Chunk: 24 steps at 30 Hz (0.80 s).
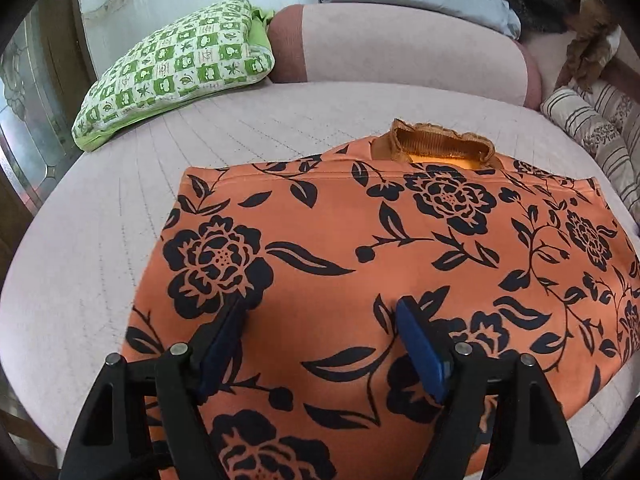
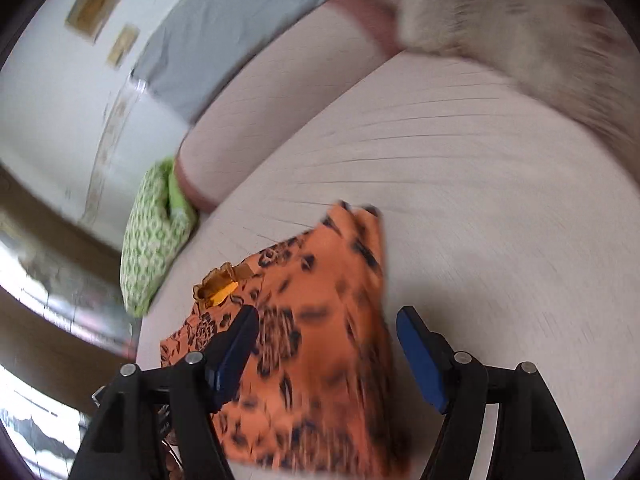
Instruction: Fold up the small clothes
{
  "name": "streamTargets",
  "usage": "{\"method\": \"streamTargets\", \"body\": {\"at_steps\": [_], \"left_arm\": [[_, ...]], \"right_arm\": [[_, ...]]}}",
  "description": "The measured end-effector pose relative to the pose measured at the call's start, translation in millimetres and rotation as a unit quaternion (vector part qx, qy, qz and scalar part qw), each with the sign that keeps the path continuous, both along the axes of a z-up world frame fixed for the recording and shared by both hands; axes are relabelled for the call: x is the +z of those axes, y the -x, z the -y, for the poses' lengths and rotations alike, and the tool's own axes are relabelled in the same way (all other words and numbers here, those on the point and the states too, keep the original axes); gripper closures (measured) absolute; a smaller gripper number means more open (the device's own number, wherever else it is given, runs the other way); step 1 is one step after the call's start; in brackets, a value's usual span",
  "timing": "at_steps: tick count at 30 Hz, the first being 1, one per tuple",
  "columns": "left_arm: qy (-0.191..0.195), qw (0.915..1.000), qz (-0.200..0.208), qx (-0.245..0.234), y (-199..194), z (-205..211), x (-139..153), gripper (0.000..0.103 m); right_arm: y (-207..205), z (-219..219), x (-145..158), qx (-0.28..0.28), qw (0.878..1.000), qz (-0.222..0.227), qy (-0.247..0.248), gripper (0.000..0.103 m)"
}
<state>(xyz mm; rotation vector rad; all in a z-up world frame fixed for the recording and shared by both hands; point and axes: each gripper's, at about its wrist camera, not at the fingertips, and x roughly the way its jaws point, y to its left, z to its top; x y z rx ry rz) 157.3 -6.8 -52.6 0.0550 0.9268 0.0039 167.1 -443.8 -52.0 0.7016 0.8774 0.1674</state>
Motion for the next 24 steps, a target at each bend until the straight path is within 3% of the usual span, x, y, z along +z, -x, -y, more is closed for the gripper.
{"method": "streamTargets", "body": {"at_steps": [3, 5, 6, 7, 8, 11, 13, 14, 15, 20, 24], "left_arm": [[0.008, 0.9999, 0.005, -0.005, 0.2, -1.8, -1.0, 0.022], [0.021, 0.9998, 0.005, -0.003, -0.4, -6.6, -3.3, 0.019], [0.025, 0.9997, 0.006, -0.002, -0.1, -8.4, -4.4, 0.018], [0.029, 0.9995, 0.009, 0.000, 0.4, -10.4, -5.8, 0.016], [0.030, 0.9995, 0.010, 0.001, 0.4, -10.8, -6.7, 0.015], [0.025, 0.9995, 0.017, 0.002, 1.6, -8.8, -7.7, 0.014], [0.022, 0.9996, 0.017, 0.001, 0.7, -7.3, -8.3, 0.013], [0.022, 0.9997, 0.014, -0.001, 0.0, -7.9, -8.1, 0.013], [0.025, 0.9996, 0.013, -0.002, 0.0, -9.6, -7.4, 0.013], [0.026, 0.9996, 0.011, -0.002, 1.0, -10.6, -5.3, 0.013], [0.031, 0.9995, 0.006, 0.000, 2.7, -12.4, 0.3, 0.013]], "right_arm": [[-71.0, 1.5, -26.1, 0.035, 0.998, -0.048, 0.034, 0.029], [-93.8, 2.5, -43.7, 0.032, 0.996, -0.072, 0.028, 0.043], [-99.3, -1.8, -44.4, 0.041, 0.996, -0.068, 0.033, 0.087], [-103.9, -8.5, -44.7, 0.057, 0.995, -0.079, 0.037, 0.089], [-104.4, -15.7, -37.9, 0.060, 0.994, -0.078, 0.055, 0.091], [-91.0, -19.4, -5.0, 0.028, 0.996, -0.019, 0.084, 0.093], [-99.0, -14.1, -34.4, 0.016, 0.993, -0.078, 0.086, 0.091], [-100.2, -20.1, -49.2, 0.022, 0.989, -0.091, 0.115, 0.090], [-97.4, -25.1, -46.9, 0.022, 0.988, -0.072, 0.131, 0.084], [-67.8, -23.5, -3.9, -0.025, 0.991, -0.039, 0.122, 0.083], [-33.2, -53.1, 35.9, 0.034, 0.996, 0.006, 0.087, 0.083]]}}
